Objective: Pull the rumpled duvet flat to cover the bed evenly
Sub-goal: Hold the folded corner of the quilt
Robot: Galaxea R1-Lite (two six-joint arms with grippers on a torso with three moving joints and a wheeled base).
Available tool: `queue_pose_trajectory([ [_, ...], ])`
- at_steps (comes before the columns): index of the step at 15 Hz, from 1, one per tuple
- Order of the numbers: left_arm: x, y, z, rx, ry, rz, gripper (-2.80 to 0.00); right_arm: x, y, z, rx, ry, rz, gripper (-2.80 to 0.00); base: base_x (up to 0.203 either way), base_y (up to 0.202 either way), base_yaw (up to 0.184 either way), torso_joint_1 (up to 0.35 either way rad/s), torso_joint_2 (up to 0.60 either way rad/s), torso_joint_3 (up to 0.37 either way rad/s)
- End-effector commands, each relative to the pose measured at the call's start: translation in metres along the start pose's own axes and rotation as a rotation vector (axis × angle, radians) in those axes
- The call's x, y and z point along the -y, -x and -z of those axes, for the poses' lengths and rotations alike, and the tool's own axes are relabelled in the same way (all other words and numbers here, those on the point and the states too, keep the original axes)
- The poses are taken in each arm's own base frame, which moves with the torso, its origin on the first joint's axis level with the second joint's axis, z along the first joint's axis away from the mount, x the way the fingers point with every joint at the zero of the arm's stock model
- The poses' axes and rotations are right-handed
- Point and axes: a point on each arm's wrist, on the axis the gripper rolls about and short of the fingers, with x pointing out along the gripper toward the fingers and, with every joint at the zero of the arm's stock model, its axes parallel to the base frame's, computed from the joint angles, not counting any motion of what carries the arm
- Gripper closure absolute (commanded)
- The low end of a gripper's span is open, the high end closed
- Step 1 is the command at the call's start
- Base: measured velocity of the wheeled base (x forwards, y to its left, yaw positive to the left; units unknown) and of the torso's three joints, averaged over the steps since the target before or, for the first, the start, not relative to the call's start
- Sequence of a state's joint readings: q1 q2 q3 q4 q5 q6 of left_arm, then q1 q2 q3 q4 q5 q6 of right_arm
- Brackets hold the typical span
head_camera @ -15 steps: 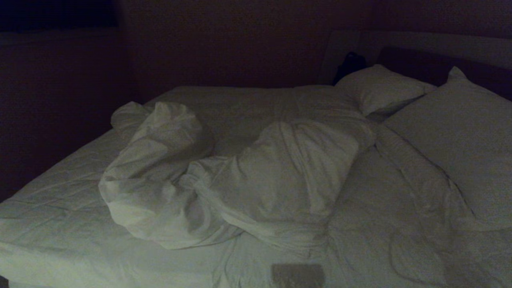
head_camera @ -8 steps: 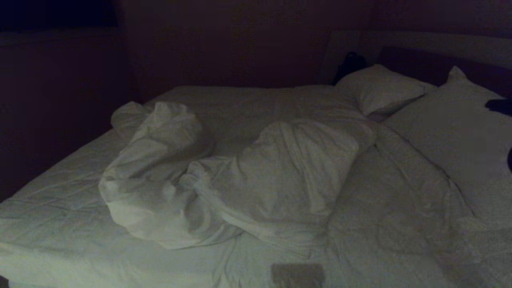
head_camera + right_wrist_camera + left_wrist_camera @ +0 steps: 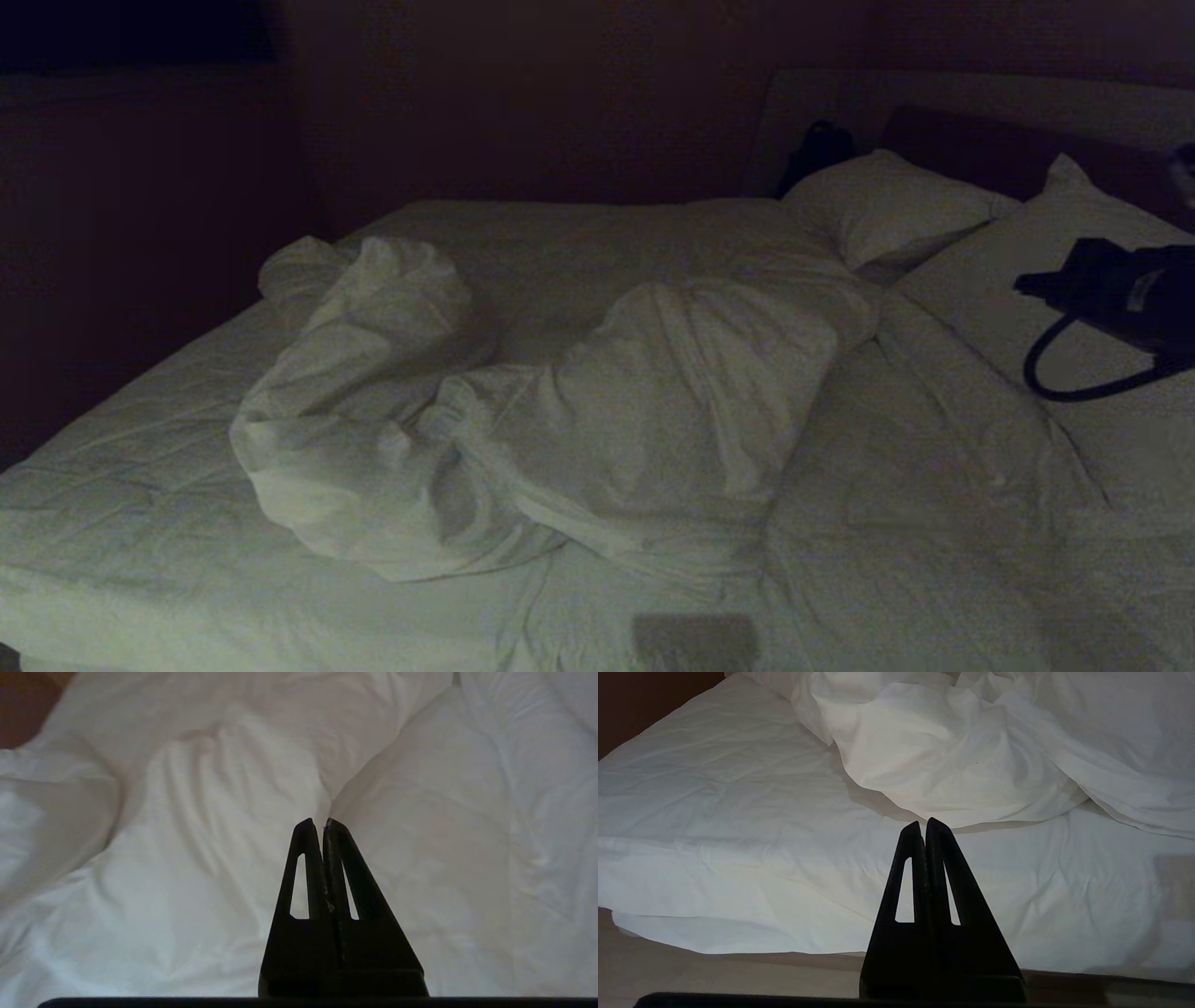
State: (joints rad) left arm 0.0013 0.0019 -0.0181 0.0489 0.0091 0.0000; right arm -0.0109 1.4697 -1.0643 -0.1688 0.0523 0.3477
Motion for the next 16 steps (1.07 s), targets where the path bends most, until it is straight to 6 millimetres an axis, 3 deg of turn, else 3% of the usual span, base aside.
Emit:
queue_pose_trajectory([
  [1, 0.000, 0.000, 0.000, 0.001, 0.000, 0.000, 0.00, 0.005, -0.043, 0.006, 0.020, -0.002, -0.007, 0.00, 0.000, 0.000, 0.000, 0.000, 0.00, 0.000],
  [4, 0.000, 0.000, 0.000, 0.000, 0.000, 0.000, 0.00, 0.008, -0.085, 0.010, 0.001, -0.018, 0.003, 0.00, 0.000, 0.000, 0.000, 0.000, 0.00, 0.000],
  [12, 0.000, 0.000, 0.000, 0.001, 0.000, 0.000, 0.00, 0.020, -0.165, 0.030, -0.065, -0.050, 0.013, 0.00, 0.000, 0.000, 0.000, 0.000, 0.00, 0.000],
  [16, 0.000, 0.000, 0.000, 0.001, 0.000, 0.000, 0.00, 0.022, -0.190, 0.032, -0.143, -0.120, -0.046, 0.00, 0.000, 0.000, 0.000, 0.000, 0.00, 0.000],
])
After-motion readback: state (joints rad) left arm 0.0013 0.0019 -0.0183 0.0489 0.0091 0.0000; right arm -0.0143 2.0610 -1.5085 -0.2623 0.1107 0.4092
